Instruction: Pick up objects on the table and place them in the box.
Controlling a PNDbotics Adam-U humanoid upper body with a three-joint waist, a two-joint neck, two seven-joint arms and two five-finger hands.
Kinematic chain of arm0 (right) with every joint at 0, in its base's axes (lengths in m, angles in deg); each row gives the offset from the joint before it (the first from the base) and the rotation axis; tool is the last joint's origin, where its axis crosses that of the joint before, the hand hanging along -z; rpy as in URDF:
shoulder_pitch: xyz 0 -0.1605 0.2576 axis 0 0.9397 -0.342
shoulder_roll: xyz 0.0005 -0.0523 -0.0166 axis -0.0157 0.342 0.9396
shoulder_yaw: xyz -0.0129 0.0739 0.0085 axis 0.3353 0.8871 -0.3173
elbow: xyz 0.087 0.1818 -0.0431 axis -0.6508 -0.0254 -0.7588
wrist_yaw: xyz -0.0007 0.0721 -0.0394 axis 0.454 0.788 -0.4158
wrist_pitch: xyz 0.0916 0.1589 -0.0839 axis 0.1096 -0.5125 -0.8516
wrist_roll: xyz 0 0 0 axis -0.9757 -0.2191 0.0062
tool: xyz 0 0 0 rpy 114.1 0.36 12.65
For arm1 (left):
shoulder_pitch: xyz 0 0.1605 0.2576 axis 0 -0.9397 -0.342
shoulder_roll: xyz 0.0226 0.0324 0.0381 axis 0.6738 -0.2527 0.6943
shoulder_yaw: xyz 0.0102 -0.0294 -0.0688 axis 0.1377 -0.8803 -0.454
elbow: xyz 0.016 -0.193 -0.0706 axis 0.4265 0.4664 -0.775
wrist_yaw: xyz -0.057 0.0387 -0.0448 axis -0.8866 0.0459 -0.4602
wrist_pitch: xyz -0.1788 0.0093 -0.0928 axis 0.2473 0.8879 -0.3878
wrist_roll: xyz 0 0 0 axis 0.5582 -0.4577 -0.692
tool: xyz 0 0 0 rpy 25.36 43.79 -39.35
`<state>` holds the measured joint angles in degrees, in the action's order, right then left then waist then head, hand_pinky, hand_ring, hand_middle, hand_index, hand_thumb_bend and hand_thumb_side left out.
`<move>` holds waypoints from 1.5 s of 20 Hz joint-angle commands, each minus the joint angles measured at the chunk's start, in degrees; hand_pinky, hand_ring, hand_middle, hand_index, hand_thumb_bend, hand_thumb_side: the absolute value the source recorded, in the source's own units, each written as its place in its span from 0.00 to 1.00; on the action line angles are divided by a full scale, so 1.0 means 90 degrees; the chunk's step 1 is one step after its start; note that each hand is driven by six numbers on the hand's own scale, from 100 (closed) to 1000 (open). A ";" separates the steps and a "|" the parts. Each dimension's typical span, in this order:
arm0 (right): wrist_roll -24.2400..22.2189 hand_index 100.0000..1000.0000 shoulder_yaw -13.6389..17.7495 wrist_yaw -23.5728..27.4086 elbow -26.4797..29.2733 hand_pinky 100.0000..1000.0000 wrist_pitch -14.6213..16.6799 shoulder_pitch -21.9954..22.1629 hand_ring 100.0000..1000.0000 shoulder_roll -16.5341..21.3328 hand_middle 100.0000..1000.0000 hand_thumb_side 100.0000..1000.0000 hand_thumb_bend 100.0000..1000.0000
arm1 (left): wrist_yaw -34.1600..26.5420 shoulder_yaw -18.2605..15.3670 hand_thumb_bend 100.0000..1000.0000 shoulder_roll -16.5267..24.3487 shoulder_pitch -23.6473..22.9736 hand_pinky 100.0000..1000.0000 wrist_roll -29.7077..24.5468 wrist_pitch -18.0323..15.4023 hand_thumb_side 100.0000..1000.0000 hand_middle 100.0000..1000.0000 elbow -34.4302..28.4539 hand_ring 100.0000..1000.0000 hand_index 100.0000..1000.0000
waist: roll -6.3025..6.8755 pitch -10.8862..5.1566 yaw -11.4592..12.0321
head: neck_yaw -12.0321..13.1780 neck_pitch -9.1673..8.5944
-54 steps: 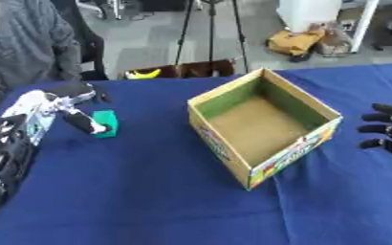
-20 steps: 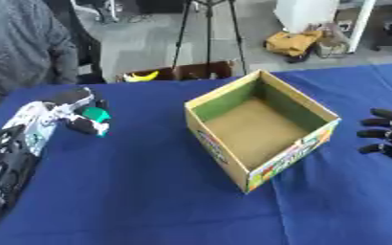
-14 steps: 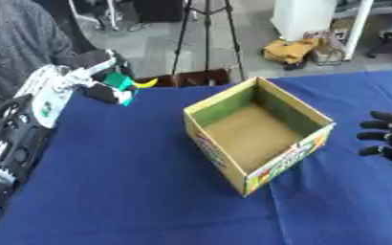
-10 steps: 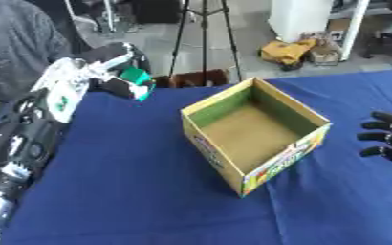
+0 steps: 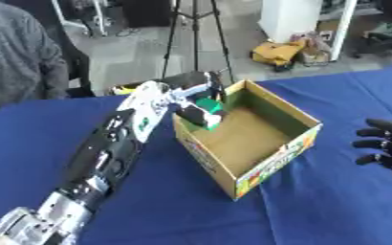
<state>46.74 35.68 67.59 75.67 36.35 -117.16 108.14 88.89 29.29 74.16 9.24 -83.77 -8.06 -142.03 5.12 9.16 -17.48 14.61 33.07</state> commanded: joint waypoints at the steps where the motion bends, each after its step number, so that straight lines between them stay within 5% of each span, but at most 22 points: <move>1: -0.0084 0.86 -0.0040 -0.0049 0.0066 0.54 0.0004 -0.0135 0.71 0.0035 0.70 1.00 0.00 | 0.0237 0.0084 0.16 -0.0075 0.0044 0.53 -0.0186 -0.0104 0.38 0.51 0.0033 0.49 0.73 | -0.0038 -0.0075 0.0002 | 0.0001 -0.0078; 4: -0.0101 0.86 -0.0040 -0.0061 0.0066 0.54 0.0006 -0.0133 0.71 0.0023 0.70 1.00 0.00 | 0.0284 0.0194 0.57 -0.0136 -0.0037 0.57 -0.0480 -0.0270 0.55 0.58 0.0054 0.55 0.76 | -0.0040 -0.0062 0.0031 | -0.0016 -0.0084; 8: -0.0111 0.86 -0.0032 -0.0060 0.0068 0.54 0.0010 -0.0117 0.71 0.0026 0.70 1.00 0.00 | 0.0052 0.0275 0.68 -0.0140 -0.0127 0.59 -0.0749 -0.0385 0.75 0.62 -0.0071 0.58 0.77 | -0.0071 -0.0059 0.0097 | -0.0021 -0.0082; 13: -0.0102 0.86 0.0005 -0.0056 0.0067 0.54 0.0016 -0.0052 0.71 0.0034 0.70 1.00 0.00 | -0.0796 0.0233 0.60 0.0113 -0.0291 0.57 -0.0444 -0.0277 0.91 0.60 -0.0757 0.56 0.76 | -0.0142 -0.0095 0.0273 | -0.0090 -0.0048; 18: -0.0038 0.86 0.0084 -0.0041 0.0083 0.54 0.0036 0.0034 0.71 0.0044 0.70 1.00 0.00 | -0.2342 0.0011 0.57 0.0686 -0.0892 0.55 0.0427 0.0164 0.92 0.59 -0.2125 0.54 0.76 | -0.0213 -0.0162 0.0564 | -0.0227 0.0016; 23: 0.0086 0.86 0.0188 -0.0008 0.0125 0.54 0.0082 0.0115 0.71 0.0092 0.70 1.00 0.00 | -0.4126 -0.0571 0.54 0.1272 -0.2008 0.53 0.1383 0.0956 0.88 0.57 -0.3472 0.52 0.76 | -0.0268 -0.0218 0.0898 | -0.0389 0.0084; 30: 0.0268 0.85 0.0286 0.0019 0.0220 0.54 0.0161 0.0218 0.71 0.0126 0.70 1.00 0.00 | -0.5810 -0.1301 0.55 0.1268 -0.3554 0.51 0.2441 0.1693 0.91 0.57 -0.4231 0.51 0.77 | -0.0315 -0.0262 0.1163 | -0.0472 0.0181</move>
<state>48.75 37.61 67.45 76.10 37.64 -114.71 108.04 38.98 19.16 84.47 -23.17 -63.13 6.45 -178.15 2.38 7.71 -6.98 10.53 34.27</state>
